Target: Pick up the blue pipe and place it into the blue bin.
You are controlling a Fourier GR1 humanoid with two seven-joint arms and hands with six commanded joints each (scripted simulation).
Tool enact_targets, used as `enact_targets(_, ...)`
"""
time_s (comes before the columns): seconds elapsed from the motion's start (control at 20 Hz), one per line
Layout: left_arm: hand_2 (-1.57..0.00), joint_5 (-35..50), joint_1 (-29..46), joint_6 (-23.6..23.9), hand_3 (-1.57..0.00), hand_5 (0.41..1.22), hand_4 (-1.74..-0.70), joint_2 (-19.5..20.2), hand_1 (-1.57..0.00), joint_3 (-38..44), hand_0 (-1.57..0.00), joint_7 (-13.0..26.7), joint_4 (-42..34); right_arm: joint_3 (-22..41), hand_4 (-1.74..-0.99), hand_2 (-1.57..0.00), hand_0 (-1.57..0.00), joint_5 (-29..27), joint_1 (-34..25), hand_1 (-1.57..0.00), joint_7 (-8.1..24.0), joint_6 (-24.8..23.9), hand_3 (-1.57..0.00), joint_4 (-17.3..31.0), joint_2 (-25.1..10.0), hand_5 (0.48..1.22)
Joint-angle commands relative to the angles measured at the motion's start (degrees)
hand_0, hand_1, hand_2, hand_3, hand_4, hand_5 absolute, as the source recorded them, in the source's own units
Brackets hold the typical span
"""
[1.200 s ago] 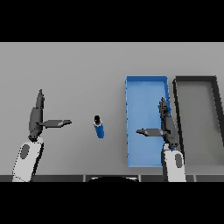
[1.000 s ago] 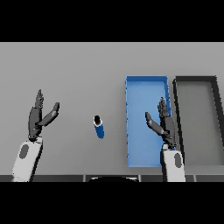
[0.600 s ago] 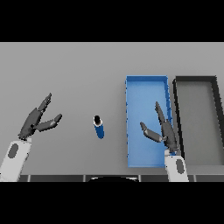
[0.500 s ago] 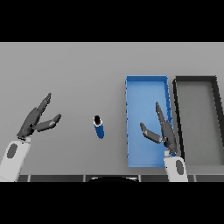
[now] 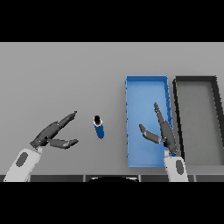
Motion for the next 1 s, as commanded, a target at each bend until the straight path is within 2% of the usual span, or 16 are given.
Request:
enact_targets(0.0,0.0,-1.3,-0.2,0.5,0.0,0.49,-1.17,-1.2,0.0,-1.4,0.0,0.4,-0.7,-0.3,-1.211,0.0,0.0,-0.1,-0.3,0.0,1.1,-0.2,0.0,-0.3,-0.1,0.613)
enact_targets(0.15,0.0,-5.2,-0.9,2.2,0.0,0.469,-1.18,-3.4,0.0,-3.9,0.0,1.4,-0.7,0.3,-1.221,0.0,0.0,0.4,-0.2,0.0,1.5,-0.8,0.0,-0.3,1.0,0.618)
enact_targets(0.2,0.0,-6.2,-0.4,2.5,0.0,0.466,-1.19,-4.4,0.0,-4.8,0.0,0.6,-0.6,0.4,-1.223,0.0,0.0,0.3,0.2,0.0,0.7,-0.6,0.0,-1.1,0.7,0.619)
enact_targets(0.35,0.0,-7.8,-2.1,3.2,0.0,0.465,-1.19,-7.9,0.0,-6.2,0.0,1.0,2.5,0.9,-1.23,0.0,0.0,0.6,1.0,0.0,2.0,-0.9,0.0,-2.2,1.4,0.622)
enact_targets(0.5,0.0,-8.4,-4.7,3.3,0.0,0.467,-1.2,-12.1,0.0,-7.4,0.0,3.0,6.6,0.4,-1.229,0.0,0.0,0.0,1.9,0.0,1.3,-0.5,0.0,-2.4,0.8,0.621)
enact_targets(0.6,0.0,-8.8,-5.6,3.0,0.0,0.469,-1.19,-14.5,0.0,-8.0,0.0,1.5,9.4,0.3,-1.218,0.0,0.0,-0.2,2.2,0.0,1.6,-0.4,0.0,-2.8,0.7,0.612)
enact_targets(0.85,0.0,-12.0,-10.3,3.7,0.0,0.462,-1.13,-18.2,0.0,-9.2,0.0,1.5,14.9,-0.3,-1.201,0.0,0.0,0.0,2.4,0.0,1.3,-0.8,0.0,-3.1,0.2,0.605)
enact_targets(0.95,0.0,-10.4,-11.4,2.5,0.0,0.495,-1.17,-20.6,0.0,-9.2,0.0,0.4,16.3,0.0,-1.204,0.0,0.0,-0.3,2.4,0.0,1.3,-0.5,0.0,-2.7,0.5,0.607)
